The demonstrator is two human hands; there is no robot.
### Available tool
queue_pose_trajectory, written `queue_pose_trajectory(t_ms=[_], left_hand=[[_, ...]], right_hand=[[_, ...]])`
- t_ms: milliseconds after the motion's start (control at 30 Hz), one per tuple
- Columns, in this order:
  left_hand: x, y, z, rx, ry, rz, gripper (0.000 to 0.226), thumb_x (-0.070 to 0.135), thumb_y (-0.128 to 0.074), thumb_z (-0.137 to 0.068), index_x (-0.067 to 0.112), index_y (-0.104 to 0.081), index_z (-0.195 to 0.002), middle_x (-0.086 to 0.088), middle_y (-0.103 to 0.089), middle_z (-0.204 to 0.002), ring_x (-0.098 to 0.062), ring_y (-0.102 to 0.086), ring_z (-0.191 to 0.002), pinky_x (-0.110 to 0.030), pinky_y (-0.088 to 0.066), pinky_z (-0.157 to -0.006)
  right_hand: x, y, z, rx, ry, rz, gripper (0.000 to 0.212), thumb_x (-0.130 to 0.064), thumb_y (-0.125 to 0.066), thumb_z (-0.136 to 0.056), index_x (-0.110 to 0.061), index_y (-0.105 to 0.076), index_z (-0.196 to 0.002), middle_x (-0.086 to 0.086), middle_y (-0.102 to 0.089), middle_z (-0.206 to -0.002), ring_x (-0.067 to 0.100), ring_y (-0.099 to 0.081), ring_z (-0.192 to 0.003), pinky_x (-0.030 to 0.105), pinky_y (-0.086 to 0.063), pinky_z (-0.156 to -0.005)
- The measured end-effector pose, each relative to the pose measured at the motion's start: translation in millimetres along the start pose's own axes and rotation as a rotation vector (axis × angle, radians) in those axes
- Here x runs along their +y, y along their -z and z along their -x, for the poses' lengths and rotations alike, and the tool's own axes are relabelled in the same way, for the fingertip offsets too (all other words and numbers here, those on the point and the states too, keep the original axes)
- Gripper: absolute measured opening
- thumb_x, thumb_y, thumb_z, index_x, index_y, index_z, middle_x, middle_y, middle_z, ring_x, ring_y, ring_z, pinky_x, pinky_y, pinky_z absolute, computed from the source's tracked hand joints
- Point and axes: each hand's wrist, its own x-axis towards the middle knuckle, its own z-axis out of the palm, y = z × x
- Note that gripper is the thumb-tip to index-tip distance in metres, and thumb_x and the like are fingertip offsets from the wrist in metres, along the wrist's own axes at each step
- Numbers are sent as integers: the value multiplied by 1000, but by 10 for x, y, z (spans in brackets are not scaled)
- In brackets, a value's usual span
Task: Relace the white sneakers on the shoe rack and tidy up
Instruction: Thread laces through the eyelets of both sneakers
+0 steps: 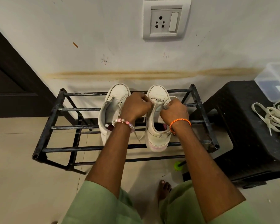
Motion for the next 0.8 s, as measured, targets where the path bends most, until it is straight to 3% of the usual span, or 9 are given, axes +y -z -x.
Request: queue_pose_trajectory(t_ms=[133,333,400,533,633,733,800], left_hand=[[-22,-57,-4,75,-35,-22,13,26,-68,-85,14,-72,-85,3,-64,-75,-9,-55,-71,-22,-40,-67],[-20,-70,-31,0,10,-194,31,34,-58,-91,7,-71,-83,-6,-66,-76,-26,-63,-82,-34,-50,-83],[-22,-58,-37,-13,-8,-237,34,37,-59,-91,7,-70,-82,-5,-67,-80,-23,-62,-84,-33,-48,-85],[53,18,-19,-43,-12,292,21,21,-63,-90,14,-63,-70,2,-63,-73,-13,-59,-79,-19,-45,-68],[157,115,25,14,-17,614,20,18,-58,-93,17,-61,-74,1,-62,-79,-8,-56,-77,-13,-43,-67],[236,212,43,-4,13,933,15,18,-54,-95,16,-61,-81,4,-69,-88,-9,-64,-87,-21,-46,-78],[228,230,33,-6,27,1047,18,15,-50,-97,13,-56,-81,3,-69,-78,-14,-67,-74,-26,-53,-75]], right_hand=[[0,-1,-5,0,-2,4,34,-15,-59,-85,-8,-55,-118,14,-63,-114,32,-58,-105,32,-48,-81],[-7,-13,-9,-2,-6,13,34,-16,-58,-85,-8,-54,-118,14,-62,-113,31,-58,-104,35,-50,-82],[-4,-10,-7,-5,-9,17,34,-16,-59,-85,-8,-54,-117,13,-63,-113,31,-58,-104,34,-49,-81],[-2,5,-1,-24,-21,29,35,-17,-60,-85,-6,-54,-117,14,-61,-114,32,-58,-104,32,-47,-77],[-11,16,6,-35,-36,37,37,-20,-61,-86,-5,-52,-119,16,-59,-118,33,-57,-107,34,-47,-80],[-21,19,6,-32,-40,35,37,-22,-62,-87,-6,-52,-120,15,-59,-118,32,-57,-108,33,-47,-79],[-19,17,4,-29,-41,35,37,-22,-61,-88,-6,-52,-119,15,-60,-117,32,-57,-107,33,-48,-79]])
